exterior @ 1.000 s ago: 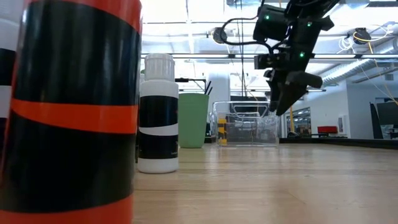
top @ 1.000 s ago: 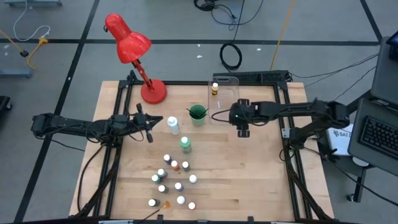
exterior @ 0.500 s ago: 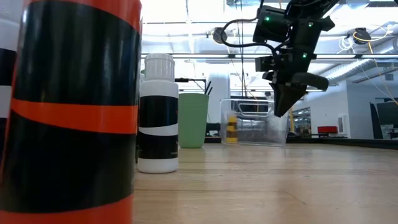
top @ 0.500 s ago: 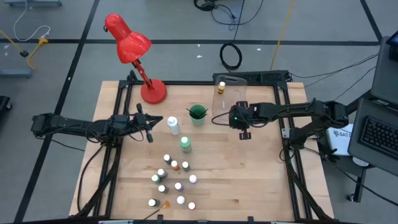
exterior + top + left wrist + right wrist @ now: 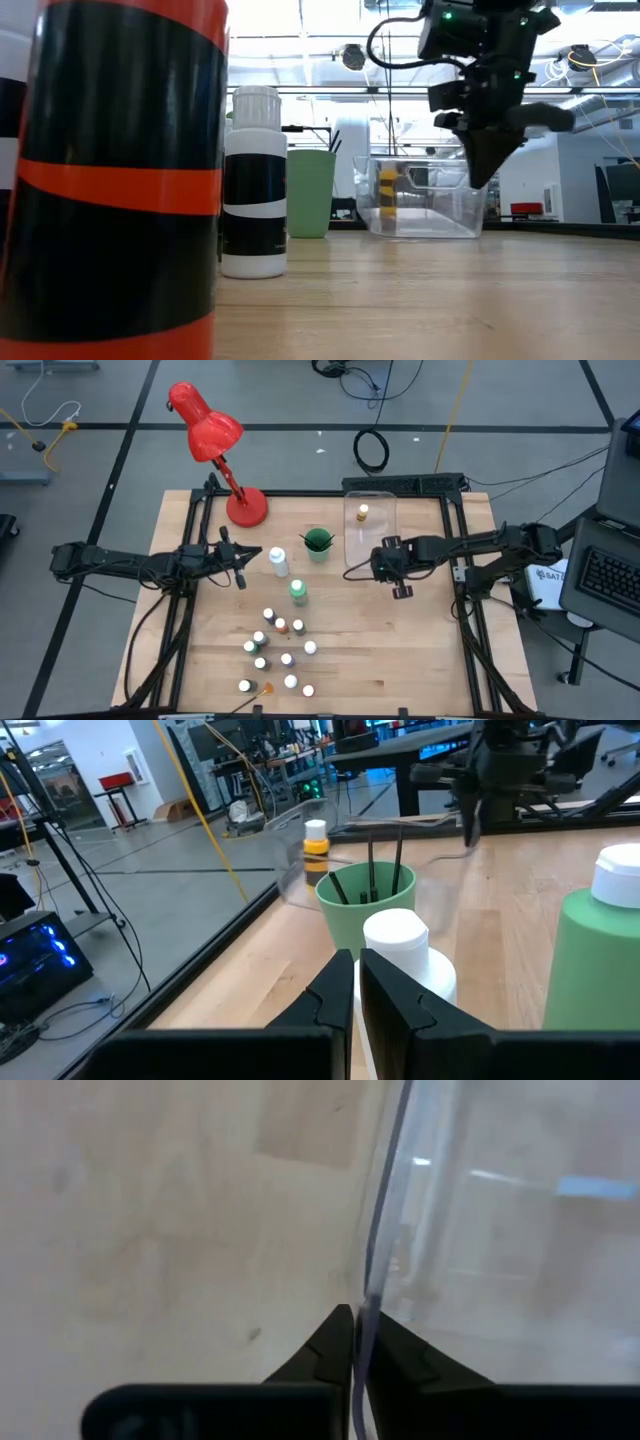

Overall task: Pick & Place Paint Supplies
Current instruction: Adjust the transparent bin, then put the white paint bottle into the transparent bin

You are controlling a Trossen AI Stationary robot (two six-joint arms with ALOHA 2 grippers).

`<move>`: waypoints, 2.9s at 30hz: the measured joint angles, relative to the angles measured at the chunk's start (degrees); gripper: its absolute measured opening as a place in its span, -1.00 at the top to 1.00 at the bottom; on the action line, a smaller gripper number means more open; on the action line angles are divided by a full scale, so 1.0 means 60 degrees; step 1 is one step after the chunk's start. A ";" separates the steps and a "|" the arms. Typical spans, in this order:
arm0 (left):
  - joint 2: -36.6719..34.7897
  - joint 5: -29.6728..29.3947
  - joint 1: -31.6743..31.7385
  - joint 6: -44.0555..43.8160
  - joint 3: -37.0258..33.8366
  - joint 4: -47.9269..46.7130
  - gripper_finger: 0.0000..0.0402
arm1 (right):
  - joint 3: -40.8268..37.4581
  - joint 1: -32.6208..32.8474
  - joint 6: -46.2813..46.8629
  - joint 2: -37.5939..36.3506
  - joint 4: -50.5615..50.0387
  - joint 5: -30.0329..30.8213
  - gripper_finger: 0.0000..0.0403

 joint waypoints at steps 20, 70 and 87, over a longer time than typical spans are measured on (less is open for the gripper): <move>0.0000 0.0000 0.0000 -0.0036 0.0000 0.0022 0.87 | 0.0733 0.1717 0.2050 0.0040 -0.1216 -0.0841 0.98; 0.0000 0.0000 0.0001 -0.0033 0.0007 -0.0249 0.87 | 0.0397 0.4146 0.2577 0.4437 1.4770 -0.1096 -0.18; 0.0053 0.0000 0.0000 0.0037 0.0007 -0.0364 0.87 | 0.1001 0.4054 0.2323 0.5800 1.4769 -0.1310 -0.18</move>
